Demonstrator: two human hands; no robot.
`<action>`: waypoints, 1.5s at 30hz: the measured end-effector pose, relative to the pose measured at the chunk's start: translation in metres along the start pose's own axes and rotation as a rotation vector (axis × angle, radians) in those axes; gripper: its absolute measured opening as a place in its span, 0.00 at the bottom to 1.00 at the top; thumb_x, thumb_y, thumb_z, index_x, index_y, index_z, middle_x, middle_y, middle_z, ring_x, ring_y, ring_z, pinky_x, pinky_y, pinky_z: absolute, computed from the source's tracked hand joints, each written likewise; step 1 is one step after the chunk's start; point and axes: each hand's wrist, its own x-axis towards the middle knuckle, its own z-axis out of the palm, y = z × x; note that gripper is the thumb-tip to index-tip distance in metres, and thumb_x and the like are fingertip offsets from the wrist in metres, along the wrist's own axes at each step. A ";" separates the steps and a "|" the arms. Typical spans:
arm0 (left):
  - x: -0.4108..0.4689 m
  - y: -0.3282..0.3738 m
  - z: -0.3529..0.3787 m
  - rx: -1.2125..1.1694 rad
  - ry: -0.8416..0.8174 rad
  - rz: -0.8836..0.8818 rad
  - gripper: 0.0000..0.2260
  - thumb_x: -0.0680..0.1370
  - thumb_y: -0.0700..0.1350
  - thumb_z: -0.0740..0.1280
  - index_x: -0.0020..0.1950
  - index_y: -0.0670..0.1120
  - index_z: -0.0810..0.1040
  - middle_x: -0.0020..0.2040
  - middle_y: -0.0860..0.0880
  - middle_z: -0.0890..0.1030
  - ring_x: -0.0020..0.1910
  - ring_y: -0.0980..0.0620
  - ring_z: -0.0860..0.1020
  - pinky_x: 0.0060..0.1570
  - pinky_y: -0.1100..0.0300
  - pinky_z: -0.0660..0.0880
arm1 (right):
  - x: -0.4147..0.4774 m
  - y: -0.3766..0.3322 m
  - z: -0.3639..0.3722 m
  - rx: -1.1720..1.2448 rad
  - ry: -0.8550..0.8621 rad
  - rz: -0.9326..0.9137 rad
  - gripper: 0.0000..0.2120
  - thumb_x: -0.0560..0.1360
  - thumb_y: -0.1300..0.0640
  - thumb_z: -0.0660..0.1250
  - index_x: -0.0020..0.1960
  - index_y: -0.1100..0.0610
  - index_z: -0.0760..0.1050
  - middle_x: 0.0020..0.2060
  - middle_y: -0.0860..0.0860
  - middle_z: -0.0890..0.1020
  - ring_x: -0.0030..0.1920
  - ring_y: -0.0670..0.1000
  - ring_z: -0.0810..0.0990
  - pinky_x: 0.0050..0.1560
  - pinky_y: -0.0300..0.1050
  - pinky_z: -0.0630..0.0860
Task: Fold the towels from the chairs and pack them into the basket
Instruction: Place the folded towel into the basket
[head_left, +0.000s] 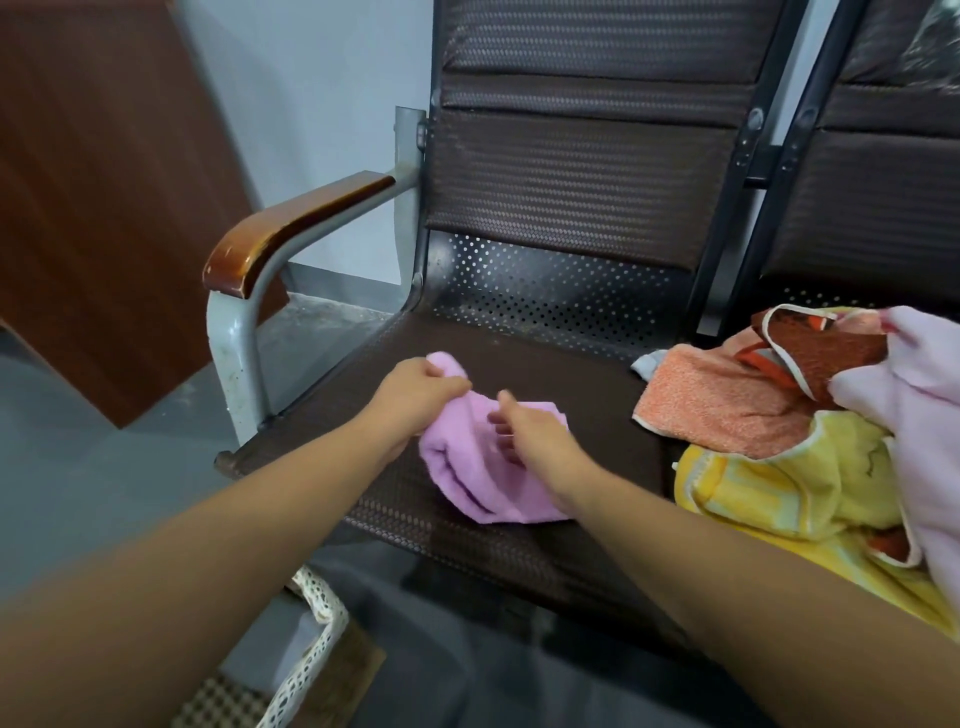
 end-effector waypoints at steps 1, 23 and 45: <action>-0.004 0.009 0.007 -0.043 -0.076 0.047 0.07 0.78 0.49 0.70 0.48 0.45 0.80 0.42 0.50 0.81 0.39 0.54 0.78 0.32 0.63 0.69 | 0.003 0.000 -0.011 0.152 0.027 0.059 0.25 0.81 0.39 0.58 0.49 0.60 0.82 0.48 0.55 0.86 0.53 0.58 0.84 0.63 0.55 0.77; 0.011 -0.014 0.066 -0.603 -0.186 -0.412 0.19 0.73 0.48 0.75 0.60 0.42 0.79 0.52 0.44 0.85 0.52 0.43 0.83 0.57 0.46 0.79 | 0.013 0.022 -0.043 0.300 0.107 0.148 0.11 0.82 0.54 0.63 0.56 0.60 0.80 0.50 0.56 0.86 0.52 0.56 0.84 0.58 0.56 0.80; -0.180 -0.249 -0.210 -1.213 0.296 -0.489 0.18 0.79 0.47 0.64 0.67 0.40 0.74 0.58 0.40 0.83 0.57 0.43 0.82 0.53 0.49 0.77 | -0.064 -0.005 0.320 -0.122 -0.528 -0.099 0.05 0.77 0.60 0.70 0.49 0.62 0.79 0.47 0.59 0.84 0.43 0.53 0.83 0.45 0.46 0.79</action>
